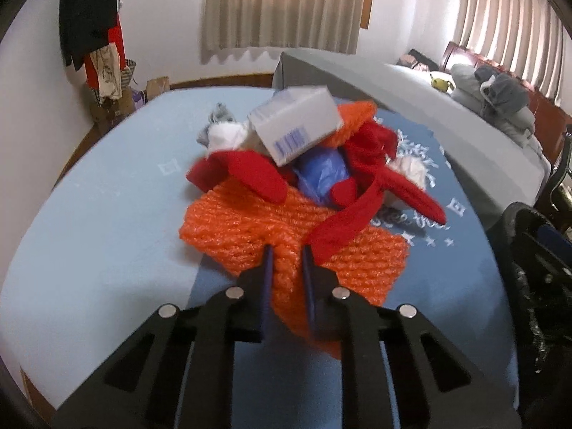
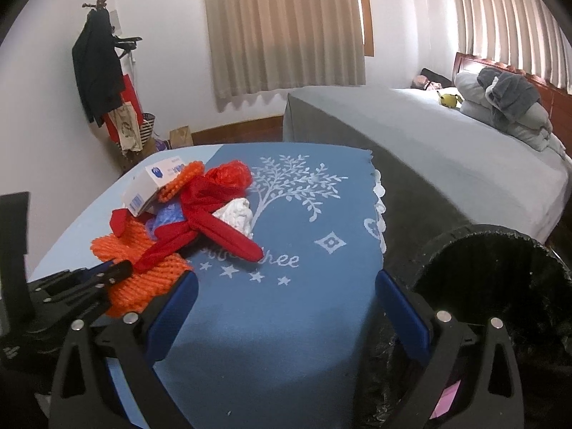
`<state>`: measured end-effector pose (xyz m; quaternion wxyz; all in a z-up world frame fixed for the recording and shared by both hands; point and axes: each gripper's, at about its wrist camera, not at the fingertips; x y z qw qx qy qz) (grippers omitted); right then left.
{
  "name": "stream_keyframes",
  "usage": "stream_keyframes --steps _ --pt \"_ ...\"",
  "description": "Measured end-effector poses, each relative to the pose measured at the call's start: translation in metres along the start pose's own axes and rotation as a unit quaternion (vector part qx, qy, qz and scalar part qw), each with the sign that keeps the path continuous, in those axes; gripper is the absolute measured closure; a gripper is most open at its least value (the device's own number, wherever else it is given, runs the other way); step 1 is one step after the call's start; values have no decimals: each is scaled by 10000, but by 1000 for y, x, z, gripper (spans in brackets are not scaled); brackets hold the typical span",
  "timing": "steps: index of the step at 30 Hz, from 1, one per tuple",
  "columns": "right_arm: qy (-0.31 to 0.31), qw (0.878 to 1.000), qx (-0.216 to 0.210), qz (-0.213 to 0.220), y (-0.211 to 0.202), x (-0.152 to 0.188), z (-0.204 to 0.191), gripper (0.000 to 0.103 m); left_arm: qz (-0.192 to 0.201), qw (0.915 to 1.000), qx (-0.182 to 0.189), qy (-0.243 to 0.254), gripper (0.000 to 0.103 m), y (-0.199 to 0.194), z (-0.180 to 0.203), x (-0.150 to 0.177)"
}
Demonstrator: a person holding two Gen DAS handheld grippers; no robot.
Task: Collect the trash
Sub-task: 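Grasp the orange mesh net with the left gripper while the right gripper grasps the red cloth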
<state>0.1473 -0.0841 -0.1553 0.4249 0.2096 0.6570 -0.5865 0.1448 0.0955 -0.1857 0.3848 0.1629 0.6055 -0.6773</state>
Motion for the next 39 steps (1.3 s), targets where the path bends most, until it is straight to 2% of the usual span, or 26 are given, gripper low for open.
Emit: stream_keyframes --steps 7,13,23,31,33,39 --pt "-15 9999 -14 104 -5 -8 -1 5 345 9992 53 168 89 -35 3 -3" --pt "-18 9997 -124 213 -6 -18 -6 8 612 9980 53 125 89 -60 -3 -9" --pt "-91 9984 -460 321 20 -45 -30 27 1003 9949 -104 99 89 -75 -16 -25" --pt "-248 9967 -758 122 61 -60 -56 42 1104 9929 -430 79 89 -58 -33 -38" --pt "-283 9961 -833 75 68 -61 -61 49 1131 9923 -500 65 89 -56 -39 -40" --pt "-429 9940 -1002 -121 89 -62 -76 61 1125 9920 -566 -16 89 -53 -49 -42"
Point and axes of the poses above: each gripper's, at about its wrist camera, not at the fingertips, and y roughly the way its jaws point, z to its right, x to its underside, and after that the axes turned 11 degrees about -y, right-handed
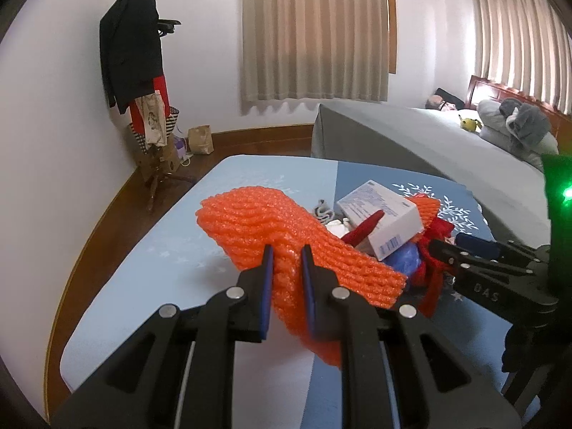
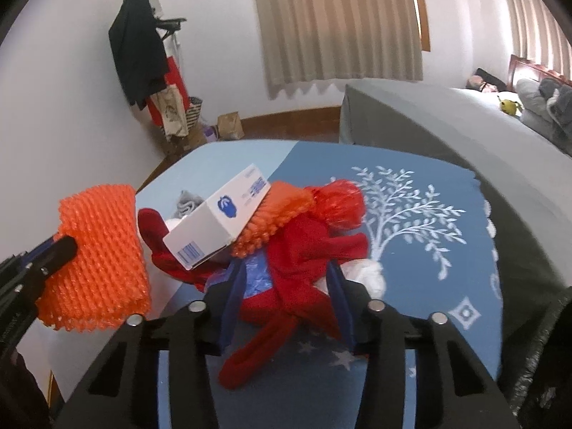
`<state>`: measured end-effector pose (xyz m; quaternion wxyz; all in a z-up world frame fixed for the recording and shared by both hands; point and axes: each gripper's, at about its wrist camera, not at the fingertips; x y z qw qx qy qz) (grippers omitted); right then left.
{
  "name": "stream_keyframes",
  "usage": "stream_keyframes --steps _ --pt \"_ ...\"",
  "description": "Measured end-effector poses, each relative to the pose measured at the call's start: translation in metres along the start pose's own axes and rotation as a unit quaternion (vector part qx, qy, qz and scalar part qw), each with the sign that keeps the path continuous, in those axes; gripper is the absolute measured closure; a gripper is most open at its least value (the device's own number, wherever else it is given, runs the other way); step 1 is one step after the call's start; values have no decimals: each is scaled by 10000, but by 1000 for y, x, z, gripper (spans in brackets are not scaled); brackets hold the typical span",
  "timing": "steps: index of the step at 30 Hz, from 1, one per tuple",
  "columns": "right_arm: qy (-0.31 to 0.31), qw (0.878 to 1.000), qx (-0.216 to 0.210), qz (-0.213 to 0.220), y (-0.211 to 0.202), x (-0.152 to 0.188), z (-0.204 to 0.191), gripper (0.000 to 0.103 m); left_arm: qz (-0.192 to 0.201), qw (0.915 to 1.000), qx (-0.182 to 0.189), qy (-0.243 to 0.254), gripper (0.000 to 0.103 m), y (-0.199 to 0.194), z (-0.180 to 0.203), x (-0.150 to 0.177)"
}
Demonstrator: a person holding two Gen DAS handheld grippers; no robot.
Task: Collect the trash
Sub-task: 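Grasp the orange mesh net with the left gripper while the right gripper grasps the red cloth, then carry the orange net and red cloth over the bin and release both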
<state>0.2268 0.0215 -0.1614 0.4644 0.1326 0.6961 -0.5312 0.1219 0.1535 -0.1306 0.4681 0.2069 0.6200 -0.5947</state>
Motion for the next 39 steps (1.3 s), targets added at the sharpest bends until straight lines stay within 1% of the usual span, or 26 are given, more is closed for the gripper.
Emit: stream_keyframes --steps 2,3,4,5,6,9,12,17,24,39 --pt "0 10000 12 -73 8 0 0 65 -8 10000 14 -8 89 1 0 0" --pt "-7 9999 23 -109 11 0 0 71 -17 10000 23 -10 89 1 0 0" --pt "-20 9999 4 -161 14 0 1 75 -24 10000 29 -12 89 1 -1 1" --pt "-32 9997 -48 -233 18 1 2 84 -33 10000 37 -15 89 2 -1 2" --pt "-44 9996 -68 -271 20 1 2 89 -38 10000 43 -24 89 2 -1 2" --pt "-41 9996 -105 -256 19 1 5 96 -41 10000 56 -36 89 3 -2 0" --pt "67 9996 -255 -79 7 -3 9 96 -25 10000 61 -37 89 2 -2 -1" --pt "122 9992 -318 185 -19 -11 12 96 26 10000 91 1 89 -5 2 -1" --pt "220 9984 -243 452 -58 -14 20 96 109 9997 228 66 89 -19 9 -2" --pt "436 9946 -52 939 -128 -12 46 96 239 9972 645 281 89 -44 46 -11"
Point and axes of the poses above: each gripper's, at about its wrist camera, not at the fingertips, and y roughly the way its jaws point, z to its right, x to its underside, and after that the axes turned 11 degrees about -y, right-handed
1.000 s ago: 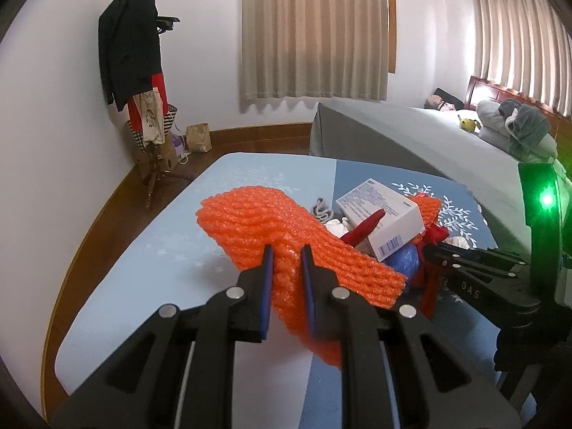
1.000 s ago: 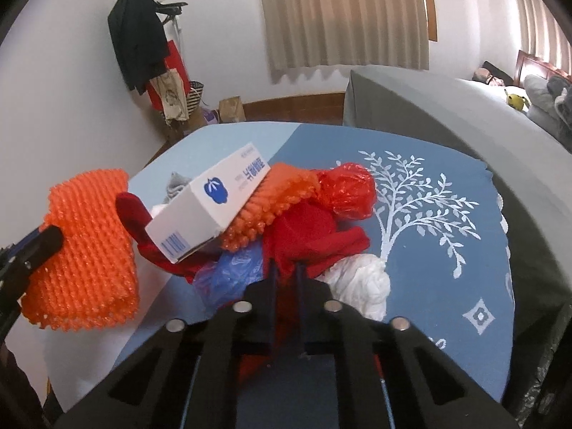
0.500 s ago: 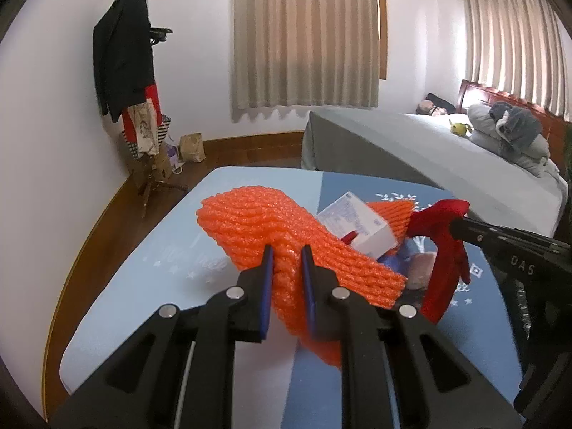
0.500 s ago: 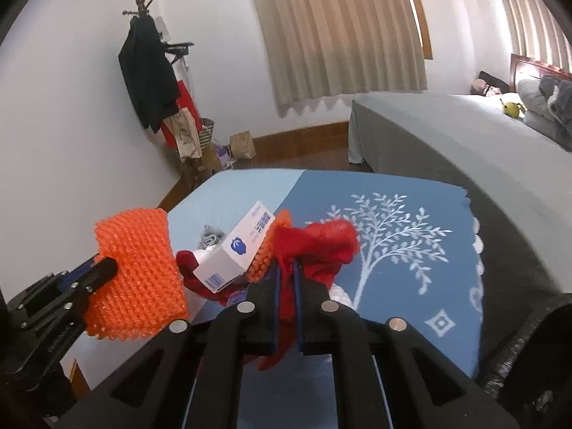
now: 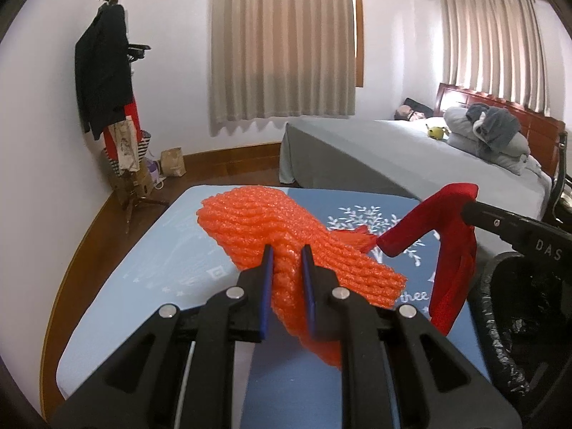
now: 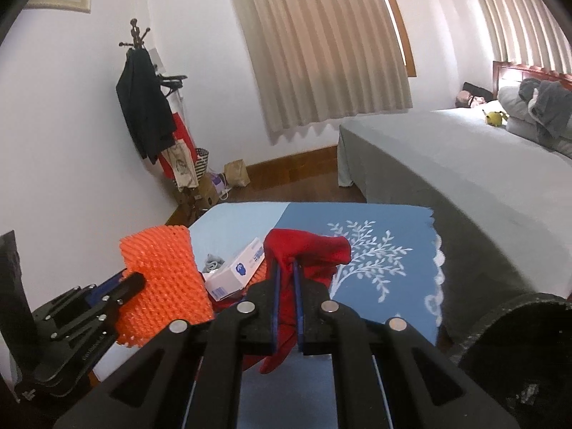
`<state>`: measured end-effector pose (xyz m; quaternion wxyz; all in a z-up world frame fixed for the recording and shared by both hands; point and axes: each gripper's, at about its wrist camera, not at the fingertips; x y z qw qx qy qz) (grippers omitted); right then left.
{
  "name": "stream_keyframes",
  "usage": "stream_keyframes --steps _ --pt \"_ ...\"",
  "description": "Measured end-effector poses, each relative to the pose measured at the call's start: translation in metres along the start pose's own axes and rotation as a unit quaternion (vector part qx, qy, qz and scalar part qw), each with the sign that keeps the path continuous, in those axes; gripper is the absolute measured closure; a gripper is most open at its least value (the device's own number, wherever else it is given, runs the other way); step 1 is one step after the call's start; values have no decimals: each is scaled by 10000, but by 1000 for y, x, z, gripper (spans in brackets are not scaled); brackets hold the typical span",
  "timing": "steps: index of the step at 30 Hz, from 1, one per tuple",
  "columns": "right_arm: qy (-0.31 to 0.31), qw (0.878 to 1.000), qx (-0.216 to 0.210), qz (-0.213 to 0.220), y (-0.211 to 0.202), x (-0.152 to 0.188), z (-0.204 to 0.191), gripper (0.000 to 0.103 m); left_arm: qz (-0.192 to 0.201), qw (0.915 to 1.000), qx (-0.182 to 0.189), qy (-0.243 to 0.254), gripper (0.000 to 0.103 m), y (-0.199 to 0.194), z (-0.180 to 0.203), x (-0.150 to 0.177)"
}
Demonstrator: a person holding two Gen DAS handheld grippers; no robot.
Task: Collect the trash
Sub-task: 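Carry the orange net and red cloth over the bin and release both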
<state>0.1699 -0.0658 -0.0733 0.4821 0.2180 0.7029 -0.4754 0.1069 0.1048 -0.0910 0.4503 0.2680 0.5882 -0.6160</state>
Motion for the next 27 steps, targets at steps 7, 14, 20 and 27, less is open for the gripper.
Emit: stream_keyframes --steps 7,14,20,27 --pt "92 9997 218 109 -26 2 18 96 22 9996 240 135 89 -3 23 -2" --pt "184 9979 595 180 -60 10 43 96 -18 9980 571 283 89 -3 54 1" --pt "337 9945 985 144 -87 24 70 96 -87 9948 918 441 89 -3 88 9" --pt "549 9878 1453 90 -117 41 99 96 -191 9886 1352 633 89 -1 131 21"
Point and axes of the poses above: each gripper's, at about its wrist camera, not at the fingertips, and y roughly the way its jaws point, z to its right, x to its underside, and after that the axes turned 11 degrees about -y, right-handed
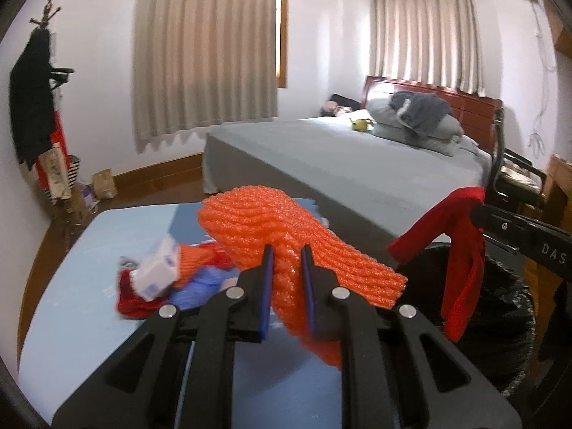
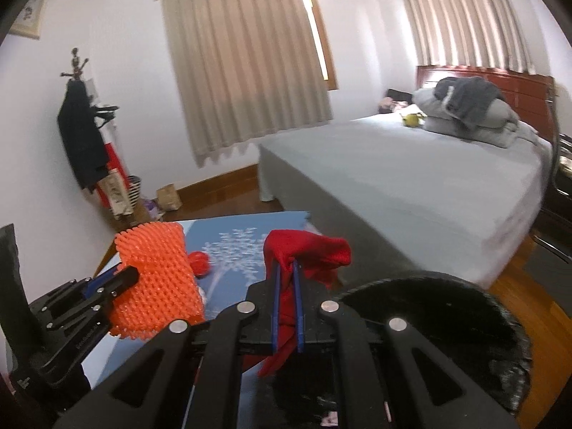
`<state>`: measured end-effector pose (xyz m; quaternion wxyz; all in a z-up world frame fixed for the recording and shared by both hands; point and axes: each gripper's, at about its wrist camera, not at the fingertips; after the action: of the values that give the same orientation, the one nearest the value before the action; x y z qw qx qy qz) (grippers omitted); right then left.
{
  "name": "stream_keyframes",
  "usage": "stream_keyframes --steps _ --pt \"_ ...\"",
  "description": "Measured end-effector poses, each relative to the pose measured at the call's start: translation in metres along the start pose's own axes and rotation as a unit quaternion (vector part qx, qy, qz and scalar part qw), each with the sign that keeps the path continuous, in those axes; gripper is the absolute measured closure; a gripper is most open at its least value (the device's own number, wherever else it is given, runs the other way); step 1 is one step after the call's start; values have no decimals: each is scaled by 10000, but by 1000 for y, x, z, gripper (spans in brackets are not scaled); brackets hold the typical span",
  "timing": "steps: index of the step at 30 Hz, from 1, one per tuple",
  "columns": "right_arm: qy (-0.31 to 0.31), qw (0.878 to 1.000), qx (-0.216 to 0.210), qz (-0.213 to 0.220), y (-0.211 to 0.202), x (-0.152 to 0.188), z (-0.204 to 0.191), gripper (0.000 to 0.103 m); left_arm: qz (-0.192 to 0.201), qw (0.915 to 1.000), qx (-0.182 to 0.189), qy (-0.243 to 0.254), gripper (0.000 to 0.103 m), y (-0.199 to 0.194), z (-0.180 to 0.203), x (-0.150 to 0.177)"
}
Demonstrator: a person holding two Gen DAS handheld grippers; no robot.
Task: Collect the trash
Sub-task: 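Carry the orange net and red cloth over the bin and release both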
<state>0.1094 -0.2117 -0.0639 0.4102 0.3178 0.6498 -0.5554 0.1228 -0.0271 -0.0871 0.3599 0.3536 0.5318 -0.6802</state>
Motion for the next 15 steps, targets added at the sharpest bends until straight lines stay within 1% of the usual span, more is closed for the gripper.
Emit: stream_keyframes --steps 7,11,15 --pt "168 9988 453 -91 -14 14 36 96 -146 9987 442 197 89 14 40 10" --pt "267 9972 675 -192 -20 25 54 96 -226 9969 674 340 89 23 66 19" --pt "389 9947 902 -306 -25 35 74 96 -360 9946 878 427 88 35 84 29"
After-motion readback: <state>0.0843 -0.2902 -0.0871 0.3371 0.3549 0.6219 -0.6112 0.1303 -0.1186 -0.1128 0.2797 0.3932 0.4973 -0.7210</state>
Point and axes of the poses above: each gripper's, at about its wrist camera, not at the fingertips, and y roughly the way its jaws point, z to its right, x to its underside, and after that the axes turned 11 degrees about -y, right-handed
